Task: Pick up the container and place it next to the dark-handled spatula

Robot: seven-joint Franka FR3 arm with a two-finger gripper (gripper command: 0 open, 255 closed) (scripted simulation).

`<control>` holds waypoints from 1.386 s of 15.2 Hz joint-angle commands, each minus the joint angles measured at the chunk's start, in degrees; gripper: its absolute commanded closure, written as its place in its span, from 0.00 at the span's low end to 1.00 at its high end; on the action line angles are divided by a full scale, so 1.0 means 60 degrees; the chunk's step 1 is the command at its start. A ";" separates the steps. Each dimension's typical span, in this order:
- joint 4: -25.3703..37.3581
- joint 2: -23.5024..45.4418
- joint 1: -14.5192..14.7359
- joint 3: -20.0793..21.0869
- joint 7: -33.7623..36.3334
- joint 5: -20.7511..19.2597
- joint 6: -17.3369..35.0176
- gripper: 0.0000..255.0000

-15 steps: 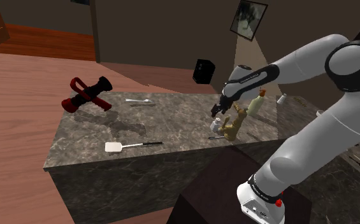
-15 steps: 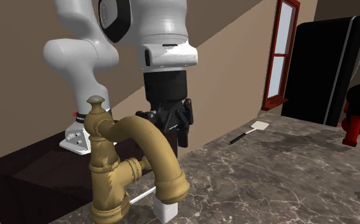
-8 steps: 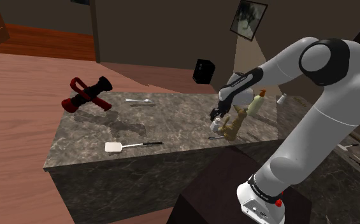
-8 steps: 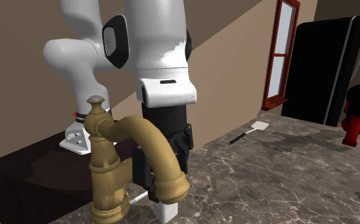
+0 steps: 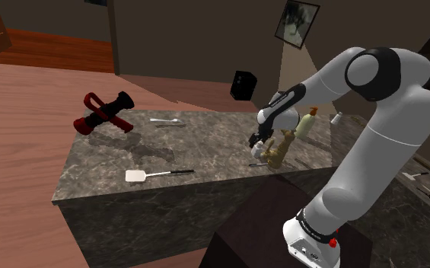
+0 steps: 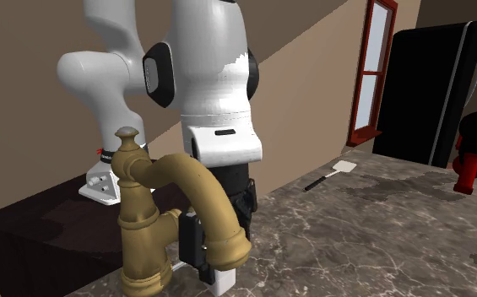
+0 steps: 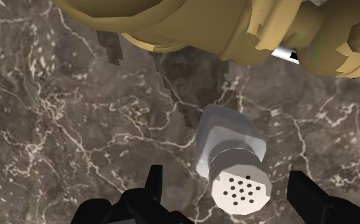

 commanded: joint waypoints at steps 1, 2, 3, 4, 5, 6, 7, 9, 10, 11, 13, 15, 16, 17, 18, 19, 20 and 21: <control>-0.0001 0.0002 -0.0001 0.0001 -0.0003 0.0004 0.0004 0.00; -0.0001 0.0001 0.0000 0.0001 -0.0001 0.0002 0.0002 0.00; -0.0001 0.0001 0.0000 0.0001 -0.0001 0.0002 0.0002 0.00; -0.0001 0.0001 0.0000 0.0001 -0.0001 0.0002 0.0002 1.00; -0.0001 0.0001 0.0000 0.0001 -0.0001 0.0002 0.0002 1.00; -0.0001 0.0001 0.0000 0.0001 -0.0001 0.0002 0.0002 1.00; -0.0002 0.0001 0.0000 0.0001 -0.0002 0.0002 0.0003 1.00; -0.0001 0.0001 0.0000 0.0001 -0.0002 0.0002 0.0003 1.00; -0.0002 0.0001 0.0000 0.0000 -0.0001 0.0002 0.0003 1.00; -0.0004 0.0000 -0.0001 0.0000 -0.0002 0.0002 0.0004 1.00; -0.0001 0.0002 -0.0001 0.0001 -0.0003 0.0004 0.0004 1.00; -0.0005 -0.0297 0.0063 -0.0120 0.0237 -0.0328 -0.0262 1.00; -0.0003 -0.0446 0.0084 -0.0168 0.0350 -0.0486 -0.0398 1.00; 0.0002 -0.0592 0.0099 -0.0207 0.0459 -0.0638 -0.0535 1.00; 0.0011 -0.0738 0.0109 -0.0239 0.0563 -0.0783 -0.0675 1.00; 0.0022 -0.0881 0.0114 -0.0264 0.0661 -0.0921 -0.0815 1.00; 0.0036 -0.1022 0.0115 -0.0282 0.0754 -0.1051 -0.0957 1.00; 0.0052 -0.1162 0.0111 -0.0294 0.0841 -0.1174 -0.1100 1.00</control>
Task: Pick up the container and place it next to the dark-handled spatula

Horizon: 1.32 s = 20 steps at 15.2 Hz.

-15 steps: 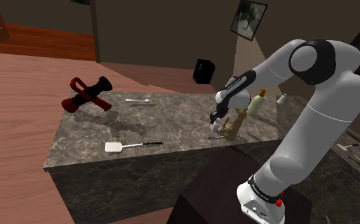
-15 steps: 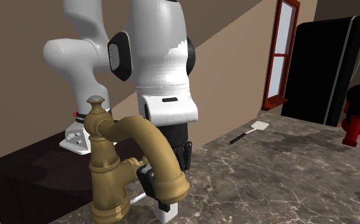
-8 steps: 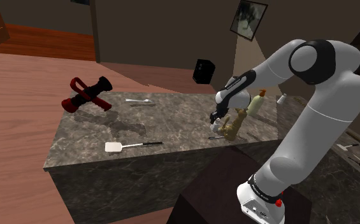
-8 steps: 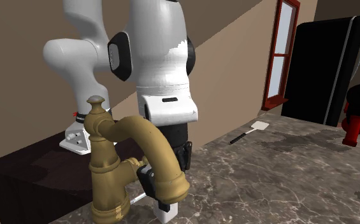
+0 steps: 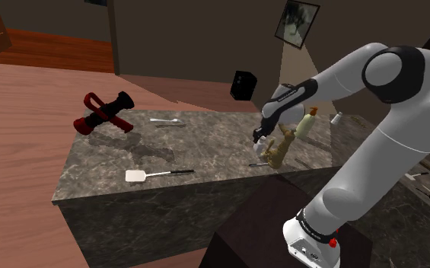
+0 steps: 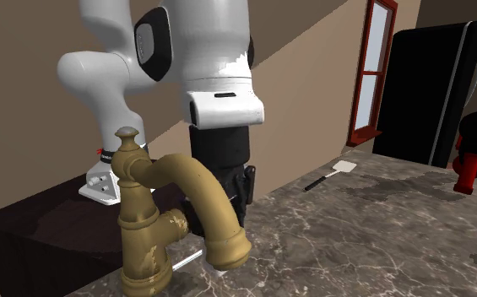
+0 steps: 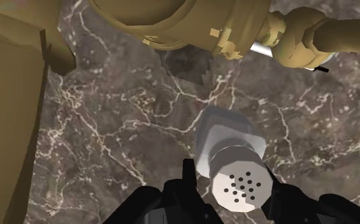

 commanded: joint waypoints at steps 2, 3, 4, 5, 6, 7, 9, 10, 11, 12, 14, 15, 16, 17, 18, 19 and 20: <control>0.0044 -0.0397 -0.0019 -0.0031 0.0231 -0.0339 -0.0410 1.00; 0.0068 -0.0529 -0.0027 -0.0032 0.0302 -0.0439 -0.0556 1.00; 0.0095 -0.0659 -0.0038 -0.0028 0.0369 -0.0533 -0.0702 1.00; 0.0124 -0.0786 -0.0050 -0.0021 0.0431 -0.0619 -0.0849 1.00; 0.0155 -0.0910 -0.0063 -0.0012 0.0488 -0.0699 -0.0996 1.00; 0.0189 -0.1032 -0.0079 0.0002 0.0541 -0.0773 -0.1144 1.00; 0.0264 -0.1267 -0.0106 0.0030 0.0637 -0.0904 -0.1439 1.00; 0.0305 -0.1380 -0.0119 0.0046 0.0679 -0.0963 -0.1587 1.00; 0.0348 -0.1491 -0.0132 0.0063 0.0719 -0.1016 -0.1735 1.00; 0.0393 -0.1599 -0.0144 0.0080 0.0755 -0.1066 -0.1882 1.00; 0.0491 -0.1806 -0.0165 0.0115 0.0821 -0.1153 -0.2177 1.00; 0.0542 -0.1906 -0.0175 0.0133 0.0850 -0.1191 -0.2324 1.00; 0.0596 -0.2003 -0.0184 0.0151 0.0877 -0.1226 -0.2470 1.00; 0.0653 -0.2097 -0.0193 0.0170 0.0902 -0.1259 -0.2616 1.00; 0.0711 -0.2188 -0.0201 0.0189 0.0925 -0.1288 -0.2762 1.00; 0.0771 -0.2276 -0.0208 0.0208 0.0947 -0.1314 -0.2907 1.00; 0.0834 -0.2362 -0.0215 0.0227 0.0967 -0.1339 -0.3052 1.00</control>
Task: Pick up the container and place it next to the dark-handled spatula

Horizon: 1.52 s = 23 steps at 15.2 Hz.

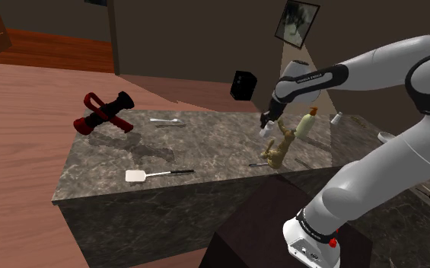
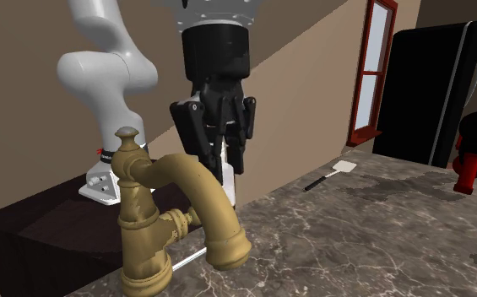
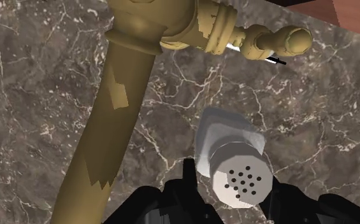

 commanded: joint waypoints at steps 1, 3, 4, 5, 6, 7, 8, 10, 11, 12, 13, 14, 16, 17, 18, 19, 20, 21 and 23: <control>0.0170 -0.0156 -0.0006 0.0042 0.0037 -0.0036 -0.0325 1.00; 0.0305 -0.0314 -0.0016 0.0080 0.0070 -0.0074 -0.0612 1.00; 0.0323 -0.0333 -0.0018 0.0085 0.0074 -0.0078 -0.0649 1.00; 0.0176 -0.0475 0.0052 0.0266 0.0360 -0.0121 -0.0656 1.00; 0.0039 -0.0606 0.0126 0.0448 0.0642 -0.0152 -0.0665 1.00; -0.0088 -0.0727 0.0204 0.0631 0.0921 -0.0171 -0.0676 1.00; -0.0203 -0.0836 0.0282 0.0820 0.1195 -0.0177 -0.0687 1.00; -0.0401 -0.1022 0.0459 0.1192 0.1737 -0.0164 -0.0712 1.00; -0.0483 -0.1099 0.0553 0.1378 0.2004 -0.0144 -0.0726 1.00; -0.0554 -0.1164 0.0650 0.1567 0.2267 -0.0115 -0.0740 1.00; -0.0613 -0.1218 0.0750 0.1755 0.2529 -0.0080 -0.0753 1.00; -0.0660 -0.1260 0.0854 0.1943 0.2789 -0.0039 -0.0767 1.00; -0.0720 -0.1310 0.1069 0.2319 0.3304 0.0057 -0.0795 1.00; -0.0732 -0.1318 0.1181 0.2504 0.3560 0.0110 -0.0808 1.00; -0.0733 -0.1314 0.1295 0.2687 0.3814 0.0164 -0.0822 1.00; -0.0721 -0.1298 0.1410 0.2870 0.4067 0.0220 -0.0835 1.00; -0.0697 -0.1271 0.1526 0.3052 0.4319 0.0277 -0.0848 1.00; -0.0662 -0.1232 0.1642 0.3233 0.4570 0.0334 -0.0862 1.00; -0.0555 -0.1121 0.1868 0.3592 0.5068 0.0444 -0.0889 1.00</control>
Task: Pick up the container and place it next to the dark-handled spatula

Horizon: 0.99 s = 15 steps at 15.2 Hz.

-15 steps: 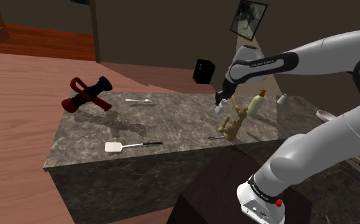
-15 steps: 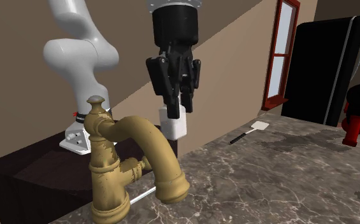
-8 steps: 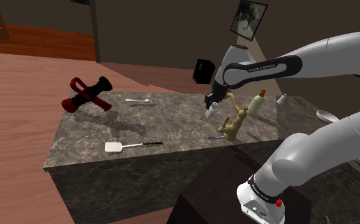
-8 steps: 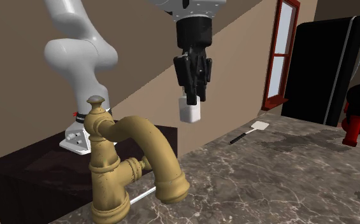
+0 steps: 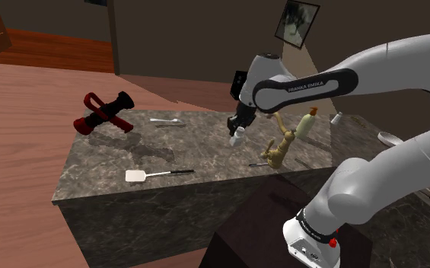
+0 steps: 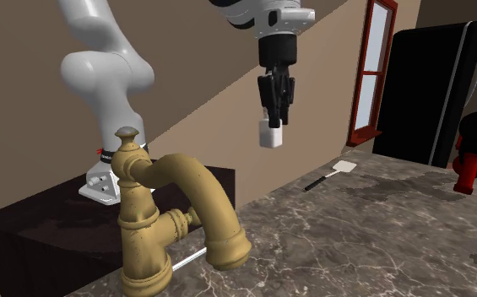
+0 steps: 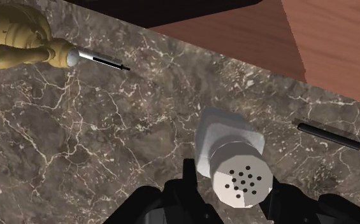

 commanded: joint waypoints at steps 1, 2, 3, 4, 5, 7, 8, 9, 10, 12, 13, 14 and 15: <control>0.0084 0.0120 0.0240 0.0384 0.0552 0.0110 0.0002 1.00; 0.0166 0.0202 0.0349 0.0559 0.0799 0.0158 -0.0013 1.00; 0.0260 0.0295 0.0457 0.0733 0.1045 0.0203 -0.0029 1.00; 0.0365 0.0398 0.0559 0.0907 0.1291 0.0244 -0.0046 1.00; 0.0482 0.0510 0.0662 0.1076 0.1536 0.0278 -0.0065 1.00; 0.0749 0.0763 0.0857 0.1409 0.2026 0.0330 -0.0107 1.00; 0.1000 0.0996 0.1009 0.1673 0.2427 0.0352 -0.0148 1.00; 0.0930 0.1066 0.1005 0.1678 0.2446 0.0335 -0.0009 1.00; 0.0862 0.1138 0.1001 0.1683 0.2465 0.0318 0.0130 1.00; 0.0732 0.1290 0.0991 0.1693 0.2507 0.0280 0.0410 1.00; 0.0670 0.1370 0.0986 0.1698 0.2529 0.0260 0.0550 1.00; 0.0611 0.1452 0.0980 0.1703 0.2551 0.0238 0.0690 1.00; 0.0553 0.1536 0.0974 0.1708 0.2575 0.0214 0.0831 1.00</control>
